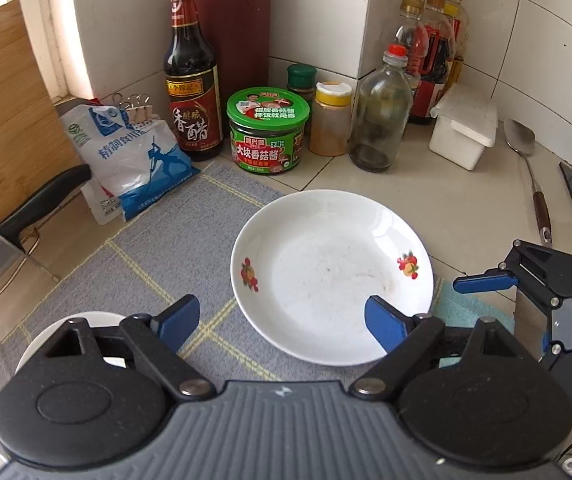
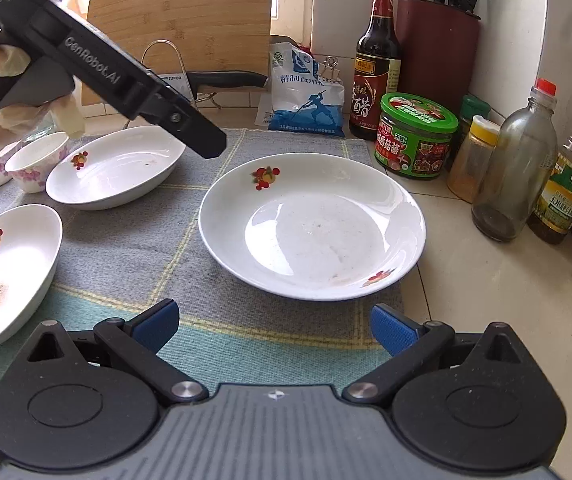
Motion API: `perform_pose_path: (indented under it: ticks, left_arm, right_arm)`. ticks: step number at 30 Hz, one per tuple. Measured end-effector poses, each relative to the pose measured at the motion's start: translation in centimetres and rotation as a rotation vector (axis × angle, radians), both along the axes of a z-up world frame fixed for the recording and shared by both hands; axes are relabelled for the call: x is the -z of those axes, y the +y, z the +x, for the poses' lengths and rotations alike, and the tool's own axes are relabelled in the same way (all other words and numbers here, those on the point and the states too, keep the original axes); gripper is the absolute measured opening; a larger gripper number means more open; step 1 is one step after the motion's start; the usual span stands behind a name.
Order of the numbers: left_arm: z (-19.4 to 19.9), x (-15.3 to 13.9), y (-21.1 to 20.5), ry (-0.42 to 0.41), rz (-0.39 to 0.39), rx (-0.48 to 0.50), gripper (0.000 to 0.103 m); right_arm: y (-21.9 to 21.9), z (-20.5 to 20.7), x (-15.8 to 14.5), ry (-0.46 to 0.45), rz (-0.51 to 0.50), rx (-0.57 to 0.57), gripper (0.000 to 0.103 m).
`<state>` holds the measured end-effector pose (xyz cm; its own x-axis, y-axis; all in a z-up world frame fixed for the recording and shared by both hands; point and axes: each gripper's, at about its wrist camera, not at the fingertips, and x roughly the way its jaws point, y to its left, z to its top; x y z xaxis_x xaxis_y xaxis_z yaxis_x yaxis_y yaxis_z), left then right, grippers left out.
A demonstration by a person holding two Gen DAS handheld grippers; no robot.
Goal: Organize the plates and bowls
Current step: 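Grasp the rim of the stained white flower plate with the left tool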
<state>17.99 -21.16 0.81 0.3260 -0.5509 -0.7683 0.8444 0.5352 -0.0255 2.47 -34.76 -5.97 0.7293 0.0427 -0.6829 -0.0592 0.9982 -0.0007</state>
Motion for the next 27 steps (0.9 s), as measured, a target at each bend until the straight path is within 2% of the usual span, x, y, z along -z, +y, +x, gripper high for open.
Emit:
perform_pose_path:
  ticks: [6,12,18,22,27]
  left_arm:
    - [-4.1,-0.8,4.7,-0.049,-0.027,-0.055,0.090]
    - [-7.1,-0.2,9.2,-0.057,-0.018,-0.134,0.091]
    - [-8.9,1.0,13.5,-0.047,0.010,-0.242,0.091]
    - [-9.3,1.5,16.3,-0.014,-0.002,-0.334,0.091]
    - [-9.9,1.9,18.1,-0.037,0.012,-0.400,0.091]
  right_arm:
    - [2.2,-1.7,-0.4,-0.017,0.041,0.007,0.103]
    - [5.7,-2.6,-0.4,-0.023,0.055,-0.054,0.103]
    - [8.8,-3.3,-0.2,-0.016,0.040,-0.106,0.103]
    - [10.3,-4.1,0.4,-0.006,0.032,-0.143,0.103]
    - [12.4,-5.0,1.4,-0.005,0.047,-0.233,0.103]
